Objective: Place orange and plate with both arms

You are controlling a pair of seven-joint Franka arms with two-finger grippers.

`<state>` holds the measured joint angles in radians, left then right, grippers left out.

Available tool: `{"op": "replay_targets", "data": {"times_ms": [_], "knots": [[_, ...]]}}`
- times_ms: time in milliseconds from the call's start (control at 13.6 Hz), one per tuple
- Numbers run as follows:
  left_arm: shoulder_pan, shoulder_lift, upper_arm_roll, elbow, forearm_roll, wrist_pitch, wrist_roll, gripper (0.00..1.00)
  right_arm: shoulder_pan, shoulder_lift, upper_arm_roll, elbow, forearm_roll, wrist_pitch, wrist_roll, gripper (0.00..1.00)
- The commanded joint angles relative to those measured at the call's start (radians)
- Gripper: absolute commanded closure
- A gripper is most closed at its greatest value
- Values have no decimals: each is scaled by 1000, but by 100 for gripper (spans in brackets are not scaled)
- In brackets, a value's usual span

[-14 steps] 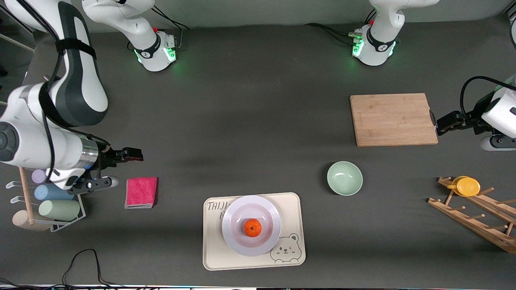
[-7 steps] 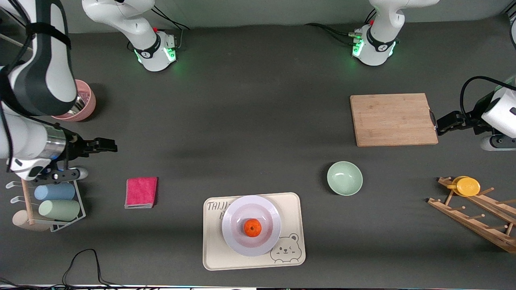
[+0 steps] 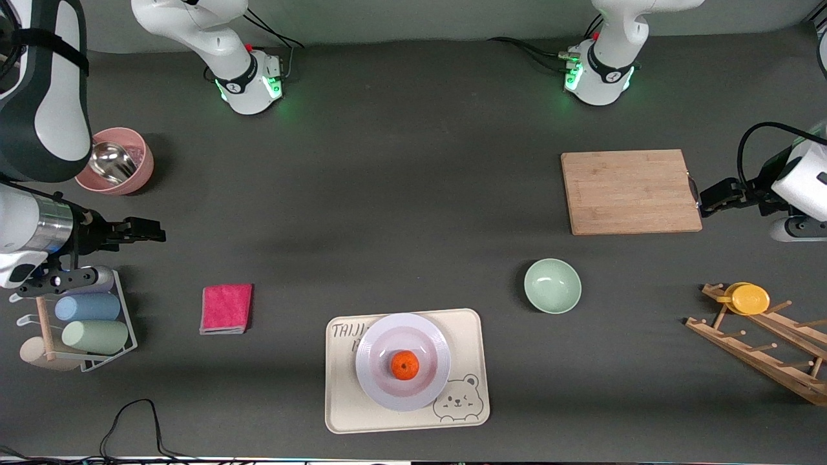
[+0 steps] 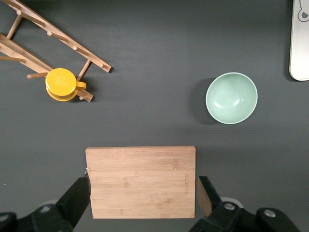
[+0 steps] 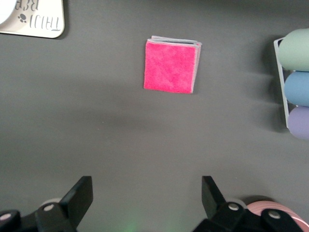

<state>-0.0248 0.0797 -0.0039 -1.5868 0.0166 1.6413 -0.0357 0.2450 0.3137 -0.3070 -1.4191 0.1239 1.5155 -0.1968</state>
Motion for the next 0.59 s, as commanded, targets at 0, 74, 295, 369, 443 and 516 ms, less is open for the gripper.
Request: {"op": "replay_targets", "data": {"times_ms": [0,74,295,369,443,516], "knots": [[-10,-8,7,1,-1,0,-3,0,-15,-10,-43,19,-15,-23,-21,0],[-10,-9,7,1,-1,0,-3,0,-12,-10,-44,20,-15,-21,-19,0],[-10,-9,7,1,-3,-1,-3,0,-16,-8,-44,37,-15,-21,10,0],[-10,-9,7,1,-1,-2,-3,0,-18,-8,-46,35,-15,-21,14,0],[-10,-11,7,1,-1,-3,-3,0,-9,-10,-44,32,-17,-23,14,0],[-10,-11,7,1,-1,-3,-3,0,2,-10,-43,28,-26,-31,23,0]]}}
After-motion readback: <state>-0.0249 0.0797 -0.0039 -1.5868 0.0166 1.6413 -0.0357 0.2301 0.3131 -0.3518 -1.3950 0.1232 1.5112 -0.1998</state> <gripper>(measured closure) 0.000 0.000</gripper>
